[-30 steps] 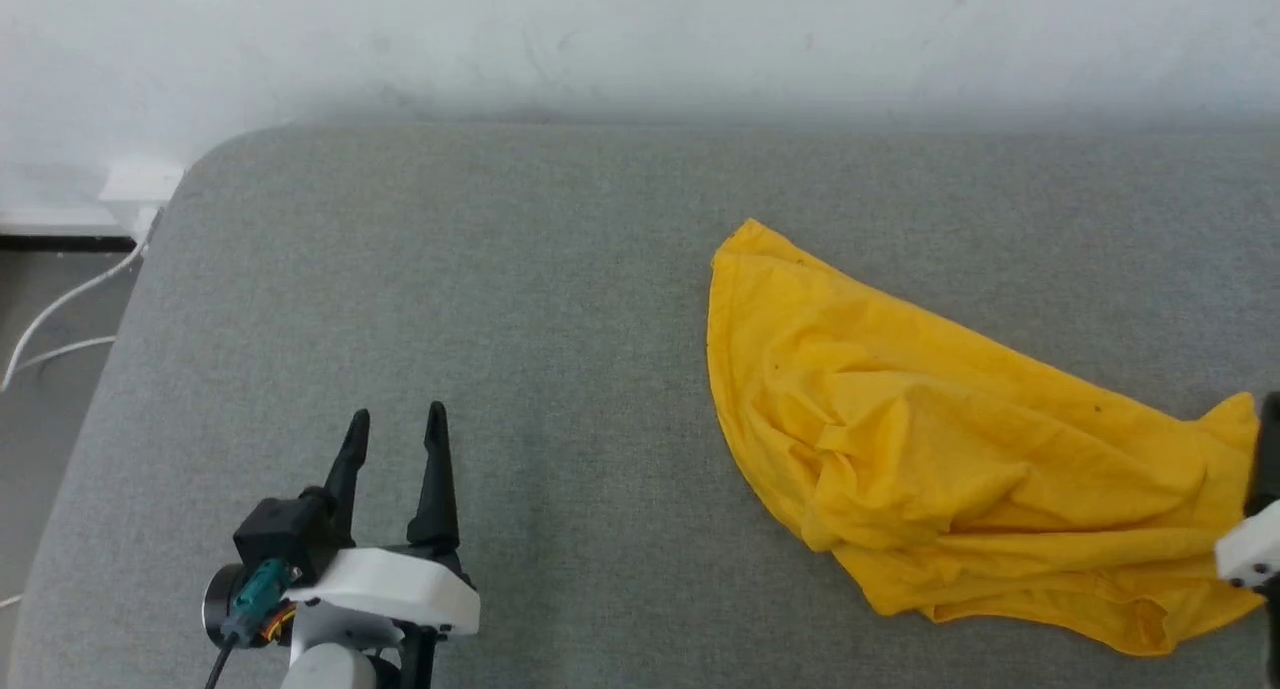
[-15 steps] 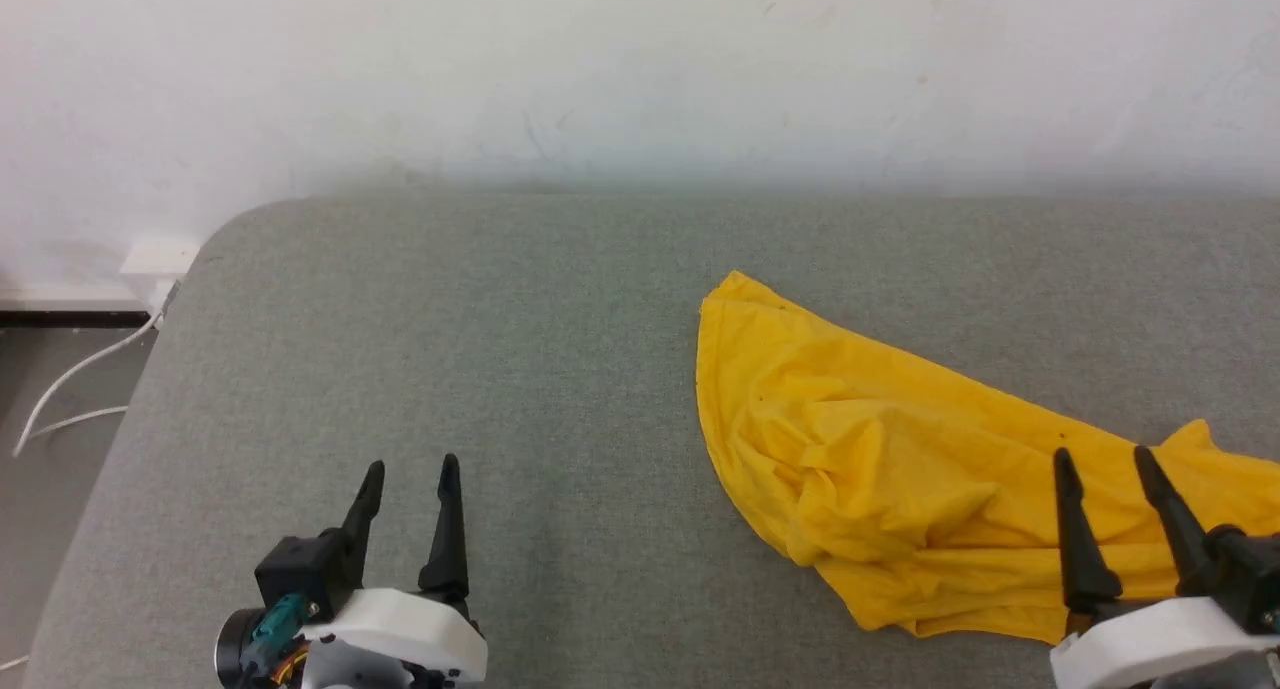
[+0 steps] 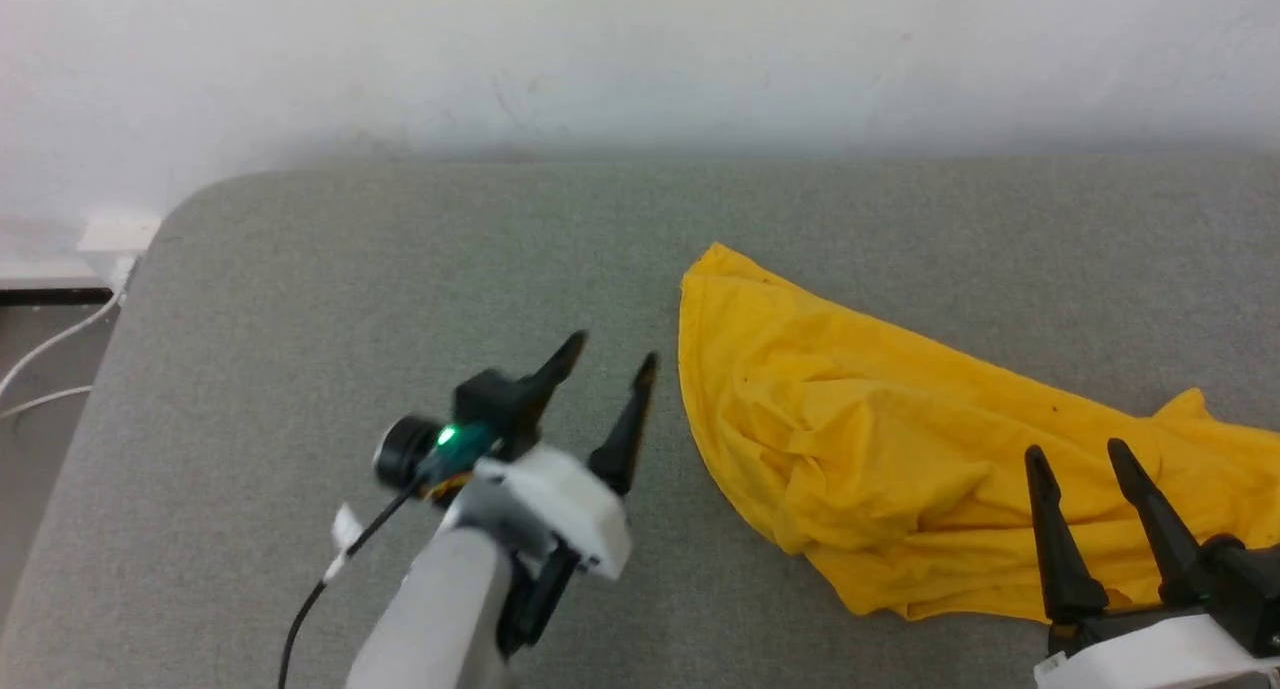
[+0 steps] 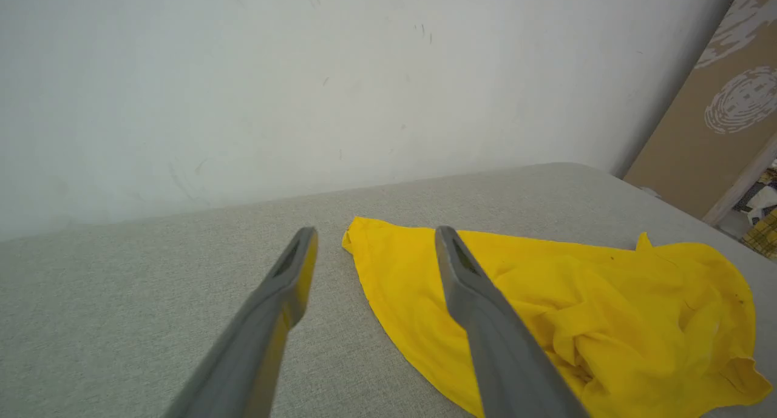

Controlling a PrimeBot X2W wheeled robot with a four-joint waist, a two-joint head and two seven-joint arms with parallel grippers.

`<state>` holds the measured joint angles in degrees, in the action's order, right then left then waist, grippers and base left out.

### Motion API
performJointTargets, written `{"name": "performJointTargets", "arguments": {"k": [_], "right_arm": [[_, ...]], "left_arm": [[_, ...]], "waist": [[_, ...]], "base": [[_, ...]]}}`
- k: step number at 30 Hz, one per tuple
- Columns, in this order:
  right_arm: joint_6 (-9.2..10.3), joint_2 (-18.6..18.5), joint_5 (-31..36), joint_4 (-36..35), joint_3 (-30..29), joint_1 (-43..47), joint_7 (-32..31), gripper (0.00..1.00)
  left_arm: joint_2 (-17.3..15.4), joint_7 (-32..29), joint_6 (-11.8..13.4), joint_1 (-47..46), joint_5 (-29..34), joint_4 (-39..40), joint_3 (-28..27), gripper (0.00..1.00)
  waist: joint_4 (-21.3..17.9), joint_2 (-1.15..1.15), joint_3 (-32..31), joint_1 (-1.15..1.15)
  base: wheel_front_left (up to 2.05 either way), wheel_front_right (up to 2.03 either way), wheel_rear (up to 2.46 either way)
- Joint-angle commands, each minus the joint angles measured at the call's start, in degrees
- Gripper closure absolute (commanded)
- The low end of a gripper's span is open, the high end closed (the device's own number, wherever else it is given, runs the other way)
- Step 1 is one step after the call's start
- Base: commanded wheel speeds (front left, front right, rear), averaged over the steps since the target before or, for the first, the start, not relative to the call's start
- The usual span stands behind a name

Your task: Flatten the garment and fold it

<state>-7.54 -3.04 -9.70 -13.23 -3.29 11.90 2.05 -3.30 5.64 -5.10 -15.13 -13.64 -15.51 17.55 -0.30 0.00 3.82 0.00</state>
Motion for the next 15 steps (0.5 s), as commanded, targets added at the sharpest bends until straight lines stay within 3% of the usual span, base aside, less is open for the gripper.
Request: {"name": "performJointTargets", "arguments": {"k": [1, 15], "right_arm": [[0.05, 0.15, -0.39, -0.85, 0.08, -0.88, -0.3, 0.0], [0.05, 0.16, -1.61, -0.77, 1.16, -3.81, -0.28, 0.0]], "left_arm": [[0.26, -1.58, -1.0, -4.43, -0.73, -2.22, 2.78, 0.0], [0.41, -23.45, -2.36, -22.15, -14.16, -24.58, 25.19, 0.0]], "waist": [[-1.06, 0.0, 2.14, 0.0], [-6.06, 0.0, 7.79, 0.0]], "base": [[0.0, 0.0, 0.0], [0.0, 0.0, 0.0]]}}
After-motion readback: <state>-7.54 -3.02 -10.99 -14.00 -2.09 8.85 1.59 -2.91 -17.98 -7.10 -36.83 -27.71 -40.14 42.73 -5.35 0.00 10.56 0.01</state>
